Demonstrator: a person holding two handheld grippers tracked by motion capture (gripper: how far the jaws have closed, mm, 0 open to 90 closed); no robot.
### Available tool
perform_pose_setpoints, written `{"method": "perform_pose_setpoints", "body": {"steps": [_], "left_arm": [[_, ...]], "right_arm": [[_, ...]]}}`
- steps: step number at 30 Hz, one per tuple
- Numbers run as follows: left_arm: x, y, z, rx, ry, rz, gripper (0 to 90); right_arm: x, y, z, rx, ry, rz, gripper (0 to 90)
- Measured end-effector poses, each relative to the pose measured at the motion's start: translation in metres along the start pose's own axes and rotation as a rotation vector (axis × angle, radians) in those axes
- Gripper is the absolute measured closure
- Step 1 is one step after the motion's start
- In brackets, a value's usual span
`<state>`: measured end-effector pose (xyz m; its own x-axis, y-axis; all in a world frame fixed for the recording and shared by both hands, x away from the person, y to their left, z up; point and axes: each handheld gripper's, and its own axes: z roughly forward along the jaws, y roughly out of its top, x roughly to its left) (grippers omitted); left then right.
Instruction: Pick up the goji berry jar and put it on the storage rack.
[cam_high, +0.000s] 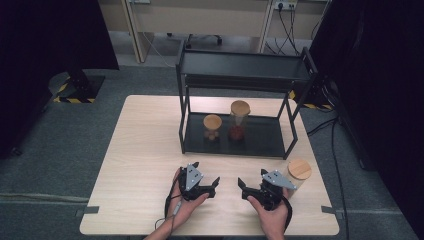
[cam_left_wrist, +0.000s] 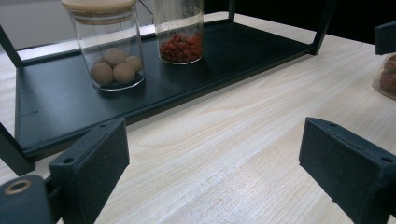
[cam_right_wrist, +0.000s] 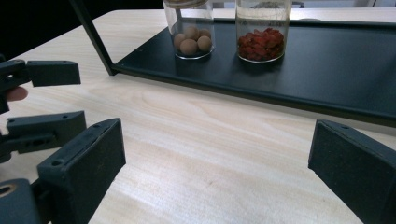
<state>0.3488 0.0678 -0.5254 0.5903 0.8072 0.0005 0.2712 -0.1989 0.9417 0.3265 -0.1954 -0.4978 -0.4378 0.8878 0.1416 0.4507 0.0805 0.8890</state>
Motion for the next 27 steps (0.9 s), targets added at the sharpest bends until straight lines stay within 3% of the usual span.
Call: {"method": "perform_pose_setpoints", "body": {"steps": [14,27], "left_arm": [[0.000,0.000,0.000,-0.001,0.001,0.000,8.0],[0.000,0.000,0.000,0.001,0.002,-0.001,8.0]], "right_arm": [[0.002,-0.015,-0.025,0.004,0.021,0.011,4.0],[-0.007,-0.031,-0.057,0.004,-0.014,0.017,4.0]]}}
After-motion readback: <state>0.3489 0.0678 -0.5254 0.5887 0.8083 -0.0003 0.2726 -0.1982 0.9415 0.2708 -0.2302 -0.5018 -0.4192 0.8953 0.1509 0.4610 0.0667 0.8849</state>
